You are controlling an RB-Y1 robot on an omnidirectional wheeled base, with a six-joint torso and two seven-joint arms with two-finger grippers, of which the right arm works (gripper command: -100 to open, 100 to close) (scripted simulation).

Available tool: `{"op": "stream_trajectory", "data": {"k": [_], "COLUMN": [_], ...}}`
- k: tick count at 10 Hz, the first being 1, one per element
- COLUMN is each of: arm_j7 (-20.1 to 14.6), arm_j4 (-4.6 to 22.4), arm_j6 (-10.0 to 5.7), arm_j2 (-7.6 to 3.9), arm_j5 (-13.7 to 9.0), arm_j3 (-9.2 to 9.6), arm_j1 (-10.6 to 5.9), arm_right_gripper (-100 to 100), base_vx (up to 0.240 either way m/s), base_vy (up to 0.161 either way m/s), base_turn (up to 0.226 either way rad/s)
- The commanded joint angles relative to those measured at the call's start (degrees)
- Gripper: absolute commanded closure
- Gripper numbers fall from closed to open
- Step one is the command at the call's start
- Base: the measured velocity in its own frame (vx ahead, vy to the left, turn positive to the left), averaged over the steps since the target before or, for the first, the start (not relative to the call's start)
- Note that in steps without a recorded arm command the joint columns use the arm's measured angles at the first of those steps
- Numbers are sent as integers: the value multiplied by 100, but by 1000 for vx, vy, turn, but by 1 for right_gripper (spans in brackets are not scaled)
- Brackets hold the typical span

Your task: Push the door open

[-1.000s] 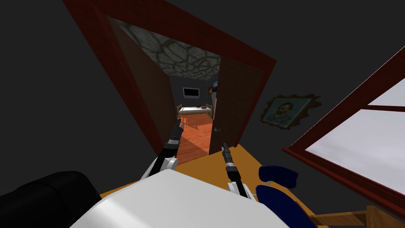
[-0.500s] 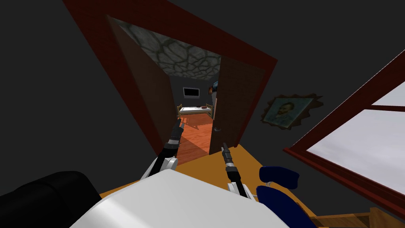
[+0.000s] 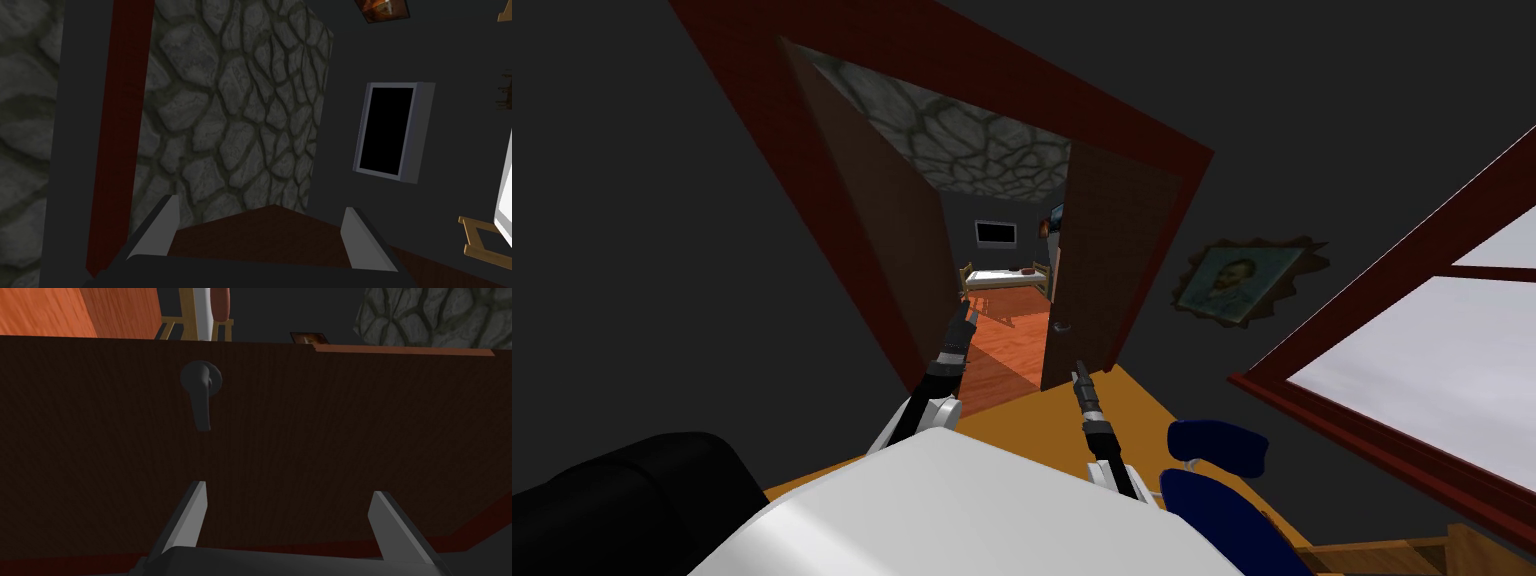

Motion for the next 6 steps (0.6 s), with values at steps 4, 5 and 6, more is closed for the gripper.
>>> {"op": "stream_trajectory", "data": {"k": [4, 5, 6], "arm_j7": [-18, -18, -23], "arm_j4": [142, 142, 184], "arm_j6": [-40, -40, -52], "arm_j2": [-7, -7, -8], "arm_j5": [23, 23, 29], "arm_j3": [69, 69, 90], "arm_j1": [-5, -5, -6], "arm_right_gripper": [-100, -100, -100], "base_vx": [34, 8, 23], "base_vy": [-2, -4, -12], "base_turn": [-13, -23, -75]}}
